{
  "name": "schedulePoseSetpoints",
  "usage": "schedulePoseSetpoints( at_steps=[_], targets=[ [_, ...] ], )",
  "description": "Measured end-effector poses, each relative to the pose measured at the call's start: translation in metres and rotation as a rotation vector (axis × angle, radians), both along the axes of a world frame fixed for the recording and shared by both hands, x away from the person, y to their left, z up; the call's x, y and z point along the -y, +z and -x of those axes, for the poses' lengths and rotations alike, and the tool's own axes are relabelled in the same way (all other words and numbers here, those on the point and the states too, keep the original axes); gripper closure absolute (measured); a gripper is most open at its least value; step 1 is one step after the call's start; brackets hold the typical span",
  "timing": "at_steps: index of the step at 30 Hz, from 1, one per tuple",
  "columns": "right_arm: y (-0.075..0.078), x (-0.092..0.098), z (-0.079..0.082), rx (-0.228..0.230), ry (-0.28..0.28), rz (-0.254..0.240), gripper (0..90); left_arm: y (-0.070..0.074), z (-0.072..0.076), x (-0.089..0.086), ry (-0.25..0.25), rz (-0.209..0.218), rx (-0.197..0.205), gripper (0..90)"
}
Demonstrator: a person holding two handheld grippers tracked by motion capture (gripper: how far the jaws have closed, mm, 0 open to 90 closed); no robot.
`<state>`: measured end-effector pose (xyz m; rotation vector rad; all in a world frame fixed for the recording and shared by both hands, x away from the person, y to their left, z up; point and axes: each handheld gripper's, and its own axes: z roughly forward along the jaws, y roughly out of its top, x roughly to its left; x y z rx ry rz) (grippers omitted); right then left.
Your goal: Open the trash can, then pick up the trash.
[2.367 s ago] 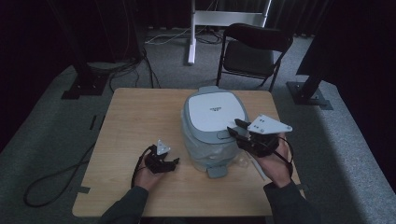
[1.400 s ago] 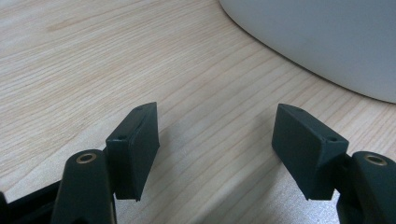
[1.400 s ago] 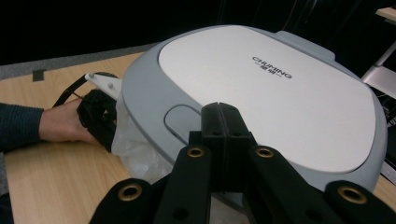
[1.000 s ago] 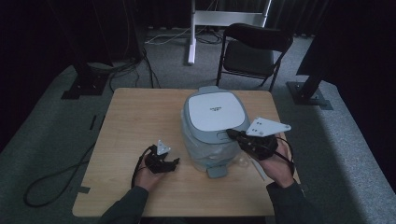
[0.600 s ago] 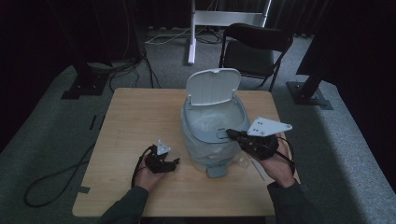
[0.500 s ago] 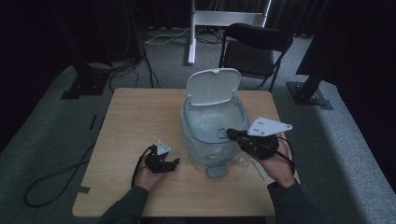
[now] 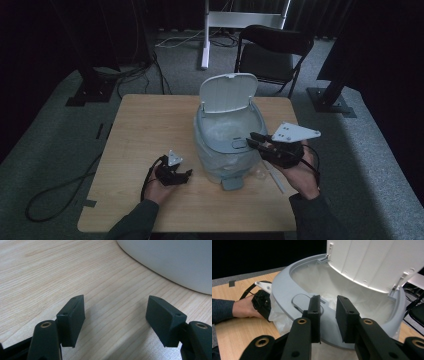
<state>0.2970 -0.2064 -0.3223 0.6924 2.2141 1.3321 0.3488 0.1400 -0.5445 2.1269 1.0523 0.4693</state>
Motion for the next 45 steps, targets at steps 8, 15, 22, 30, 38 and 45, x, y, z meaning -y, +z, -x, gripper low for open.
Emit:
schedulePoseSetpoints(
  at_steps=[8, 15, 22, 30, 38, 45],
  targets=[
    [-0.002, 0.011, -0.004, -0.014, -0.041, -0.02, 69.0, 0.0, 0.0, 0.0, -0.001, 0.001, 0.0, 31.4],
    [-0.005, 0.019, -0.005, -0.018, -0.065, -0.031, 68.5, 0.0, 0.0, 0.0, -0.001, 0.001, 0.0, 31.3],
    [-0.005, 0.025, -0.004, -0.017, -0.085, -0.032, 68.4, 0.0, 0.0, 0.0, -0.001, 0.001, 0.0, 31.3],
    [-0.01, 0.037, -0.005, -0.033, -0.126, -0.04, 67.7, 0.0, 0.0, 0.0, -0.001, 0.001, 0.0, 31.3],
    [-0.015, 0.047, -0.006, -0.048, -0.153, -0.047, 67.7, 0.0, 0.0, 0.0, -0.001, 0.001, 0.0, 31.3],
    [-0.02, 0.054, -0.005, -0.063, -0.177, -0.044, 67.8, 0.0, 0.0, 0.0, -0.001, 0.001, 0.0, 31.3]
  ],
)
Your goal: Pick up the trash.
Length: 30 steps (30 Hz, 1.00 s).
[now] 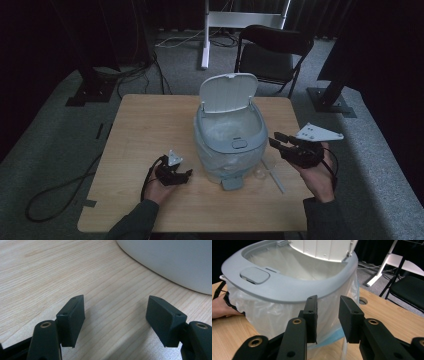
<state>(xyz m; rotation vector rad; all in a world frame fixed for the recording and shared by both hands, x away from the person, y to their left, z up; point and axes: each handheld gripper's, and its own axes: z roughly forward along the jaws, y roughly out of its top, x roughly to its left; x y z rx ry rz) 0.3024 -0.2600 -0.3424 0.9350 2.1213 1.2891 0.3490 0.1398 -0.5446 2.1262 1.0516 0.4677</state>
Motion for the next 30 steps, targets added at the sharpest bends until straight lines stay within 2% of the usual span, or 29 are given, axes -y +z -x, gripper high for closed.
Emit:
schedulePoseSetpoints(
  at_steps=[14, 26, 30],
  targets=[
    [-0.015, 0.011, -0.006, -0.04, -0.031, 0.012, 68.2, 0.0, 0.0, 0.0, 0.0, 0.0, 0.0, 31.3],
    [-0.033, 0.018, -0.013, -0.103, -0.053, 0.029, 68.3, 0.0, 0.0, 0.0, 0.0, 0.0, 0.0, 31.3],
    [-0.04, 0.018, -0.017, -0.128, -0.052, 0.048, 68.2, 0.0, 0.0, 0.0, 0.0, 0.0, 0.0, 31.3]
  ],
)
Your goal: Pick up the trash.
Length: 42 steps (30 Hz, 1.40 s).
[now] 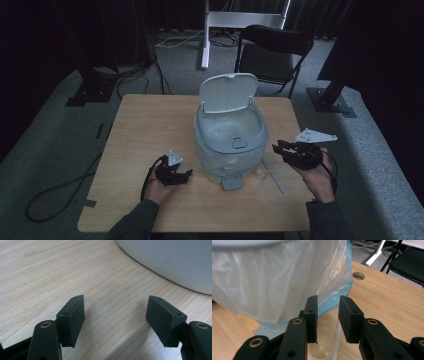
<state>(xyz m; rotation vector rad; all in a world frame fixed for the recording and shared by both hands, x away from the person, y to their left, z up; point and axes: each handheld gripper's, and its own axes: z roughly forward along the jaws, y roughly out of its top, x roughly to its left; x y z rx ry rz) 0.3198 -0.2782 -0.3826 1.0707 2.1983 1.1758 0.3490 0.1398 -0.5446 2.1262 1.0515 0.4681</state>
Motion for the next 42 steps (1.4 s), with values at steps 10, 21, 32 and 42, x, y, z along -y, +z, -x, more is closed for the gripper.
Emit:
schedulePoseSetpoints(
  at_steps=[10, 21, 32, 42],
  targets=[
    [-0.015, 0.004, -0.009, -0.05, -0.013, 0.013, 68.3, 0.0, 0.0, 0.0, 0.0, 0.0, 0.0, 31.3],
    [-0.033, 0.008, -0.019, -0.107, -0.033, 0.028, 68.2, 0.0, 0.0, 0.0, 0.001, 0.002, 0.001, 31.3],
    [-0.049, 0.01, -0.027, -0.161, -0.043, 0.043, 67.6, 0.0, 0.0, 0.0, -0.001, -0.003, -0.001, 31.3],
    [-0.061, 0.013, -0.028, -0.198, -0.051, 0.05, 66.6, 0.0, 0.0, 0.0, -0.001, -0.002, -0.001, 31.3]
  ],
)
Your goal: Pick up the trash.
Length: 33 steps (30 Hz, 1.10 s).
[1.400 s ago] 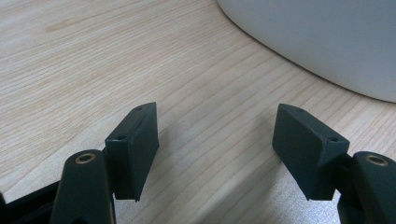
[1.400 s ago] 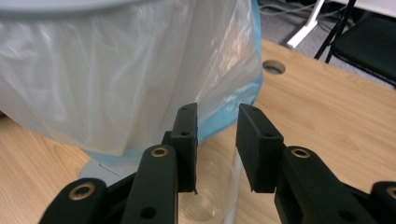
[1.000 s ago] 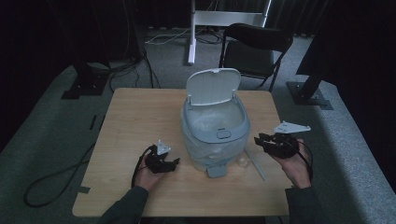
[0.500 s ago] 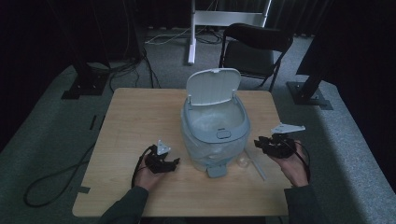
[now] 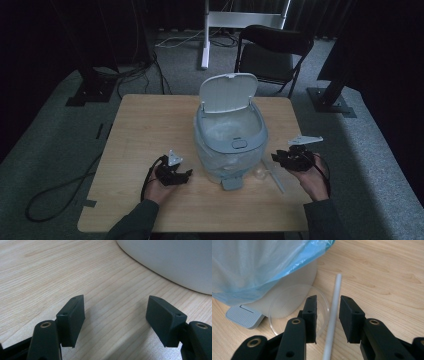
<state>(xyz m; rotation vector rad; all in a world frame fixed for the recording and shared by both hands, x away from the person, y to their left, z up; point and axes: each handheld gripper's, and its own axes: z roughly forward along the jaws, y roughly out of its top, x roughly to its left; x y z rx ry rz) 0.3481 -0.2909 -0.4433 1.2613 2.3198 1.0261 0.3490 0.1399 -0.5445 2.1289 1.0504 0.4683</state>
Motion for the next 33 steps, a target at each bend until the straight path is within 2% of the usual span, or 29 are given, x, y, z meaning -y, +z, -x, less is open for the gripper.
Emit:
schedulePoseSetpoints(
  at_steps=[15, 20, 28, 33],
  targets=[
    [-0.012, 0.001, -0.001, -0.048, 0.008, 0.011, 66.5, 0.0, 0.0, 0.0, 0.0, 0.0, 0.0, 31.3],
    [-0.014, 0.001, 0.0, -0.072, 0.024, 0.028, 68.2, 0.0, 0.0, 0.0, 0.0, 0.0, 0.0, 31.3],
    [-0.017, -0.004, 0.004, -0.1, 0.082, 0.076, 77.2, 0.0, 0.0, 0.0, 0.0, 0.0, 0.0, 31.3],
    [-0.018, -0.003, 0.005, -0.107, 0.099, 0.092, 82.8, 0.0, 0.0, 0.0, 0.0, -0.001, 0.0, 31.3]
  ],
)
